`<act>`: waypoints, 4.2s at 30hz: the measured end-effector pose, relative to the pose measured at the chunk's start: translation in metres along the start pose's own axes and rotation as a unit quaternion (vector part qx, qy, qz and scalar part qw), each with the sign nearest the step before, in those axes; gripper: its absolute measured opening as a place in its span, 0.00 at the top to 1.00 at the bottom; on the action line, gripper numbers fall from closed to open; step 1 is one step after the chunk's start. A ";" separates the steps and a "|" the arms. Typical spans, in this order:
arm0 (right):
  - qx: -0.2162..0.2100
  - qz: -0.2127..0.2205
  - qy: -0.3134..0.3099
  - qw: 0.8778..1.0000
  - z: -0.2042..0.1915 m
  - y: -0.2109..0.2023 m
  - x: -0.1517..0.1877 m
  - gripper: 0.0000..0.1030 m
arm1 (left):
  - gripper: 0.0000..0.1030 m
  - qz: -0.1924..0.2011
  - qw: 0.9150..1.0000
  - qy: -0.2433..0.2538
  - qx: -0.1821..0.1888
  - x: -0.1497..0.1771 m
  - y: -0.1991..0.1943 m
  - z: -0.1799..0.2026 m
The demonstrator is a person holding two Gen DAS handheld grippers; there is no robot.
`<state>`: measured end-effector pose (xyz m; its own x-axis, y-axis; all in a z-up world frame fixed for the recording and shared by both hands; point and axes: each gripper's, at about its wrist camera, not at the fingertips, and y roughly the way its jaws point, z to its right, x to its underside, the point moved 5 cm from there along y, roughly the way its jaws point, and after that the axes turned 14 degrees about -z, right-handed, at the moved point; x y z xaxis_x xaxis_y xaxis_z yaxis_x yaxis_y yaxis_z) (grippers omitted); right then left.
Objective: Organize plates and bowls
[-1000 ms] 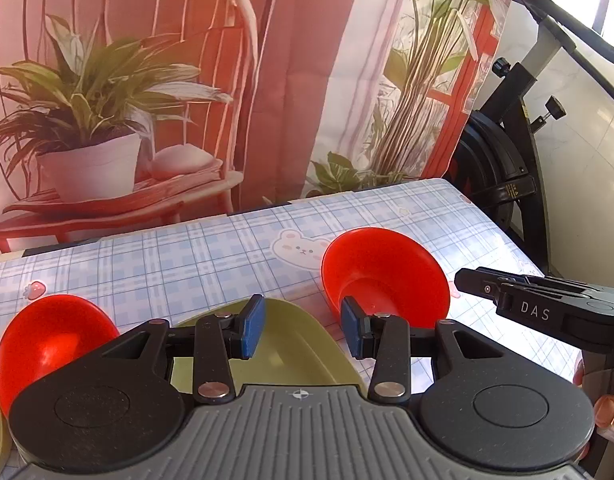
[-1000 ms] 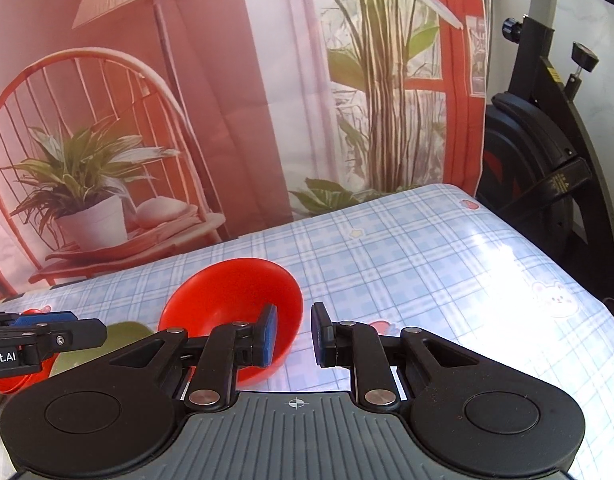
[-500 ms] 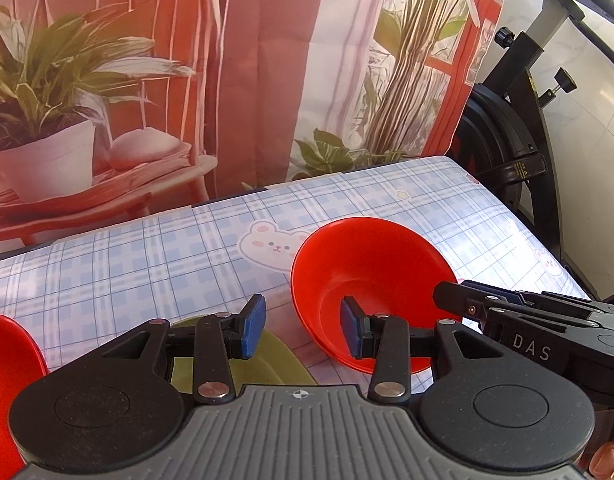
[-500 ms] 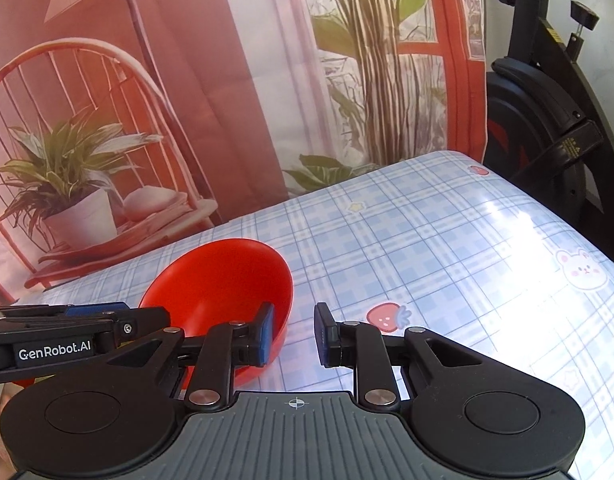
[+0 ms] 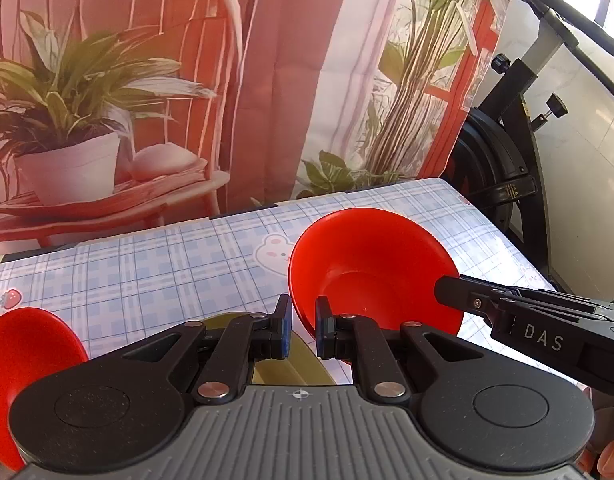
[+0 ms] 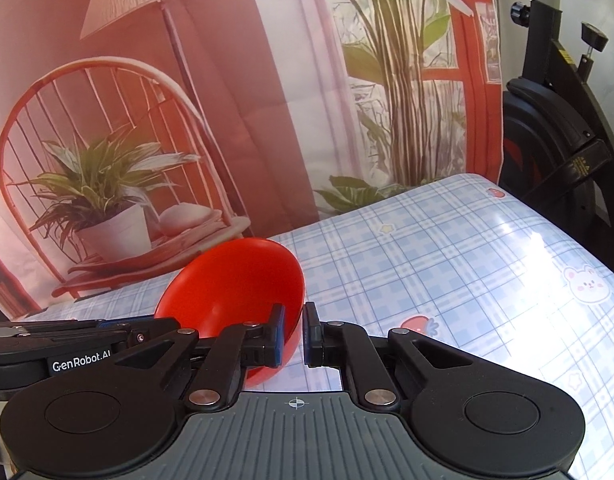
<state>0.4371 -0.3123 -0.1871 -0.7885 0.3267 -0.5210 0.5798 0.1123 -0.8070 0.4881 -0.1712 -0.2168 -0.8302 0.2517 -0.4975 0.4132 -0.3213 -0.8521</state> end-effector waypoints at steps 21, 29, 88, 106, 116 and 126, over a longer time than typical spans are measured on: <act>-0.070 -0.037 -0.102 0.992 -0.180 0.011 0.004 0.92 | 0.87 0.029 0.995 -0.087 -0.046 0.042 -0.105 -0.139; -0.061 -0.065 -0.133 0.987 -0.211 0.036 0.020 0.92 | 0.87 0.021 0.992 -0.107 -0.057 0.061 -0.098 -0.169; -0.099 -0.035 -0.136 0.985 -0.260 -0.078 0.102 0.84 | 0.70 0.065 0.971 -0.163 -0.163 0.181 -0.234 -0.163; -0.100 -0.034 -0.155 0.982 -0.289 -0.078 0.106 0.84 | 0.70 0.075 0.966 -0.186 -0.162 0.192 -0.243 -0.178; -0.109 -0.034 -0.161 0.980 -0.308 -0.079 0.110 0.84 | 0.70 0.089 0.963 -0.195 -0.163 0.196 -0.256 -0.186; -0.111 -0.029 -0.173 0.978 -0.334 -0.079 0.110 0.84 | 0.70 0.092 0.958 -0.217 -0.164 0.208 -0.263 -0.205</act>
<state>0.3733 0.0282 -0.0882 -0.8218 -0.0194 -0.5695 0.5314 0.3345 -0.7783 0.2839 0.1532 -0.1291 -0.7798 -0.2078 -0.5905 0.6039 -0.0010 -0.7971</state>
